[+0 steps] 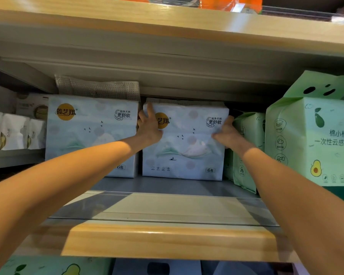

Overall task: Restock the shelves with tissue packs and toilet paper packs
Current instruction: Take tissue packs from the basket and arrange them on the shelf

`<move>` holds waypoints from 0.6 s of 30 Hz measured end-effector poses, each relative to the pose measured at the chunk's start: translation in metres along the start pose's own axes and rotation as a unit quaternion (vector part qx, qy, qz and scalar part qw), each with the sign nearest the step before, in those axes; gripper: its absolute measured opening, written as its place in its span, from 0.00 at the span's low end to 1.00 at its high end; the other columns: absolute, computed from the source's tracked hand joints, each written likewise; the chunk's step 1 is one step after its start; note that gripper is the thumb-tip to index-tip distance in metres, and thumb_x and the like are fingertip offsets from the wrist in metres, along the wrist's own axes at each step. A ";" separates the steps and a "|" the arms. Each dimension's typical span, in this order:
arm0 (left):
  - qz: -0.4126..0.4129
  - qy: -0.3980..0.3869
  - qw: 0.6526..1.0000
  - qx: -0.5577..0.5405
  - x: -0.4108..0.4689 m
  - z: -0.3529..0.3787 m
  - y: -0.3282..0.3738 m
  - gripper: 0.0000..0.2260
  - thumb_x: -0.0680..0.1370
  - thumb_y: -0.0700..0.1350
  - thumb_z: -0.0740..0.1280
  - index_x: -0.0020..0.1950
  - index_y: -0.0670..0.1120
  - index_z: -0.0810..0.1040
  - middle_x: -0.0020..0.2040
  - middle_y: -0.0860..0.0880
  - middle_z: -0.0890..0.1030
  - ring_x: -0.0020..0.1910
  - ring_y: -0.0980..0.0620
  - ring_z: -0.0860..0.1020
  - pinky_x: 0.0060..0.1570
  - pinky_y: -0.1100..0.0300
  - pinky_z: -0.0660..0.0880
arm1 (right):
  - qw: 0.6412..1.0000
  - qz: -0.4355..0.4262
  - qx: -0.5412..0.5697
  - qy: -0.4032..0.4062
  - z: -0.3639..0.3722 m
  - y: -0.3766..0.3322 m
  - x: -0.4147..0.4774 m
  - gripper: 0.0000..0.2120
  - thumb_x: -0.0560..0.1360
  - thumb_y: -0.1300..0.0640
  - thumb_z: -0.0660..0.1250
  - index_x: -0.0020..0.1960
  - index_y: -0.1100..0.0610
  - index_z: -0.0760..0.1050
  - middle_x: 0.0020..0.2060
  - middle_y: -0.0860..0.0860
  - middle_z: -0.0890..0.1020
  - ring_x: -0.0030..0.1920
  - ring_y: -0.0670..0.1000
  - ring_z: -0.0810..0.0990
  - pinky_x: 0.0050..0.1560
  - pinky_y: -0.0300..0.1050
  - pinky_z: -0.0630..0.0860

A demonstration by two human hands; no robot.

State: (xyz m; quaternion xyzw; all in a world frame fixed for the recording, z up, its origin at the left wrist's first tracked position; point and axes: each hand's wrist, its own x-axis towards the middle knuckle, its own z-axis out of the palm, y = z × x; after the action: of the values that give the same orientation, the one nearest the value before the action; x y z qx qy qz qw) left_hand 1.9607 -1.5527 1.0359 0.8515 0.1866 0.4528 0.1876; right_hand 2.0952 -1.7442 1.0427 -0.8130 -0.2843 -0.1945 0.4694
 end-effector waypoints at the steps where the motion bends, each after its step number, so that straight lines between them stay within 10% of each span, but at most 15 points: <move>1: -0.001 -0.004 1.000 0.000 0.000 -0.001 0.000 0.43 0.76 0.39 0.67 0.77 0.48 0.37 0.76 0.39 0.43 0.75 0.36 0.53 0.70 0.47 0.58 | 1.000 0.000 0.004 0.002 0.000 0.000 0.001 0.31 0.76 0.65 0.63 0.73 0.62 0.48 0.64 0.59 0.72 0.62 0.59 0.74 0.53 0.47 0.72; 18: 0.033 -0.097 0.995 -0.019 0.000 0.004 0.012 0.46 0.76 0.40 0.67 0.76 0.52 0.32 0.78 0.43 0.38 0.77 0.40 0.50 0.73 0.48 0.58 | 0.980 0.011 -0.140 0.138 -0.008 0.004 0.003 0.29 0.75 0.65 0.62 0.73 0.68 0.55 0.67 0.66 0.62 0.68 0.65 0.64 0.69 0.50 0.64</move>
State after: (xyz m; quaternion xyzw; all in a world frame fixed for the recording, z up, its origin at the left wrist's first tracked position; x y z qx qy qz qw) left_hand 1.9656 -1.5640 1.0399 0.8934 0.1310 0.3773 0.2058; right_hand 2.1002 -1.7517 1.0454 -0.8392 -0.1779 -0.3371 0.3879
